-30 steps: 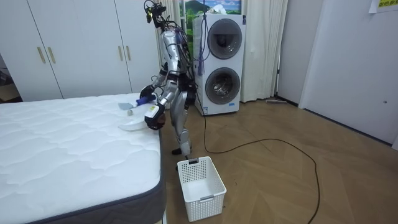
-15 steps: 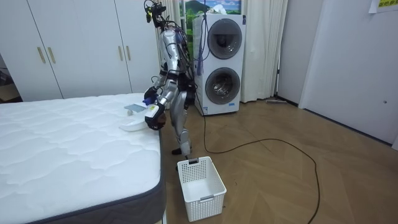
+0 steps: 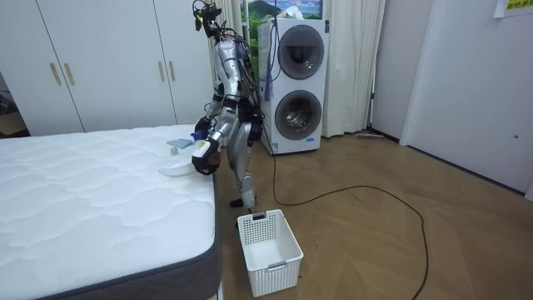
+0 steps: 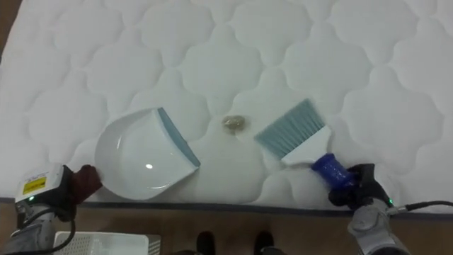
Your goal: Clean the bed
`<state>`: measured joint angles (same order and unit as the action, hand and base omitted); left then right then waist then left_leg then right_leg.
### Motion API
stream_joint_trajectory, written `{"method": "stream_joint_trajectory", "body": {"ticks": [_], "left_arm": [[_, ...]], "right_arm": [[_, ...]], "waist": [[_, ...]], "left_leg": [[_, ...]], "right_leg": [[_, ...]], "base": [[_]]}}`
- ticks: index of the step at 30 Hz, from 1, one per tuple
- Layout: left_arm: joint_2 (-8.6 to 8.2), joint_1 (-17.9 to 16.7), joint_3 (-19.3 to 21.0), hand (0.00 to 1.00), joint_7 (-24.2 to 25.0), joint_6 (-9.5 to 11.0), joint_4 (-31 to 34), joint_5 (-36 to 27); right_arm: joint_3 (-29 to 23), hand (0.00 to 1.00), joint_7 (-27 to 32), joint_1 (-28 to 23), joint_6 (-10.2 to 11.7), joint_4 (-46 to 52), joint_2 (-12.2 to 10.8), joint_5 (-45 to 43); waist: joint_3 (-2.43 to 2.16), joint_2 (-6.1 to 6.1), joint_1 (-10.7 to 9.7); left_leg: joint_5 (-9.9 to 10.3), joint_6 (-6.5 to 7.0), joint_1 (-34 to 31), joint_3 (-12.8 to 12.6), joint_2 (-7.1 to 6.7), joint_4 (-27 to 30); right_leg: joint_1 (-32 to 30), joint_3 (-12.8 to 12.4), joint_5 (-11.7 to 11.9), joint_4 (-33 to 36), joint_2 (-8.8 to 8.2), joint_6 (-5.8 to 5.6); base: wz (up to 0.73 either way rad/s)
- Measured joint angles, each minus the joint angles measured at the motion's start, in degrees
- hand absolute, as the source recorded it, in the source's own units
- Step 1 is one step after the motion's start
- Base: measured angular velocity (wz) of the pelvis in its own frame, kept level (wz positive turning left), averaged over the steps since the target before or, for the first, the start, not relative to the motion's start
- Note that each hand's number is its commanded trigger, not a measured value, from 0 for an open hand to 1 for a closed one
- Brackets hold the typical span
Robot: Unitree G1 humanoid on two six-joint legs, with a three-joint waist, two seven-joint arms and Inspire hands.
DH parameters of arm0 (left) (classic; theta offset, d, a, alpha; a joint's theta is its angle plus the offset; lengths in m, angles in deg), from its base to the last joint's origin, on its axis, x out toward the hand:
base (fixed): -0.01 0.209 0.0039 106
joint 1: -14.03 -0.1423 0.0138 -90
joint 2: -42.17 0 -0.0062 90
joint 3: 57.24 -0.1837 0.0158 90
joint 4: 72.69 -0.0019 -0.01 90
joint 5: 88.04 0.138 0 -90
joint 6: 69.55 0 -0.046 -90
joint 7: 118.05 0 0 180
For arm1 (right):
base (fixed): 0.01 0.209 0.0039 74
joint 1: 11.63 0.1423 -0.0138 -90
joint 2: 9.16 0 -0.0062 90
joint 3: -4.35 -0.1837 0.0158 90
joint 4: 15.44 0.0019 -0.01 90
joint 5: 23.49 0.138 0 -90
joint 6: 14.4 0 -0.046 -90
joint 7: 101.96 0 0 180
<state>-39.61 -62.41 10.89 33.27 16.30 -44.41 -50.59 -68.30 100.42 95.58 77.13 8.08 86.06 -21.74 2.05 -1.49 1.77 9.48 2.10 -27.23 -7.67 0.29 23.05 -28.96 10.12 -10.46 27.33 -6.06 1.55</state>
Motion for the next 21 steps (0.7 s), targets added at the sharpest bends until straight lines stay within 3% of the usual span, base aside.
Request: {"method": "stream_joint_trajectory", "body": {"ticks": [1,8,12,15,18,21], "left_arm": [[0.12,0.1,0.3,1.0,-0.2,0.0,0.0,0.6],[0.67,0.3,1.6,1.0,-1.0,-0.5,1.2,2.5],[1.54,1.0,1.4,1.0,-1.7,-0.5,2.4,4.9],[3.07,1.2,1.5,1.0,-2.4,-0.5,2.5,5.5],[3.53,2.4,1.5,1.0,-2.4,-0.5,2.1,6.0],[3.95,3.2,1.5,1.0,-3.3,-0.6,1.7,6.1]], "right_arm": [[-0.2,1.0,-0.4,0.3,-0.2,-0.2,0.0,0.2],[-0.8,1.0,-2.7,3.7,-2.3,-2.8,0.5,0.7],[-0.8,1.0,-2.7,4.4,-3.1,-2.9,4.4,-2.2],[-0.7,1.0,-1.6,5.9,-4.2,-4.6,7.4,-9.8],[-0.7,1.0,0.4,7.0,-5.4,-5.2,10.8,-15.8],[-0.4,1.0,1.7,10.8,-6.6,-6.9,12.1,-23.2]], "waist": [[0.17,0.35,0.0],[0.24,2.63,0.2],[0.53,3.32,0.2],[1.36,4.95,0.3],[1.4,5.48,1.6],[1.43,5.52,1.9]], "left_leg": [[0.0,0.02,-0.3,0.1,-0.07,0.3],[-0.2,0.37,-1.3,-0.2,-0.32,0.7],[-0.4,0.74,-1.2,-0.1,-0.78,0.8],[-0.3,0.77,-1.4,-0.4,-0.48,1.6],[0.5,0.68,-2.4,-0.4,0.77,3.3],[0.9,0.56,-3.3,-0.4,1.37,4.5]], "right_leg": [[-0.3,0.0,-0.1,0.5,-0.01,-0.06],[-2.1,-0.6,-0.1,1.8,-0.57,-0.11],[-1.9,-0.2,-0.2,2.4,-0.87,-0.33],[-1.9,-0.5,-0.2,2.3,-0.63,-0.3],[-2.1,-0.5,0.7,1.4,0.64,-0.07],[-2.3,-0.3,1.1,1.5,1.05,0.2]], "base": [[0.03],[-0.02],[0.04],[0.0],[-0.15],[-0.09]]}}
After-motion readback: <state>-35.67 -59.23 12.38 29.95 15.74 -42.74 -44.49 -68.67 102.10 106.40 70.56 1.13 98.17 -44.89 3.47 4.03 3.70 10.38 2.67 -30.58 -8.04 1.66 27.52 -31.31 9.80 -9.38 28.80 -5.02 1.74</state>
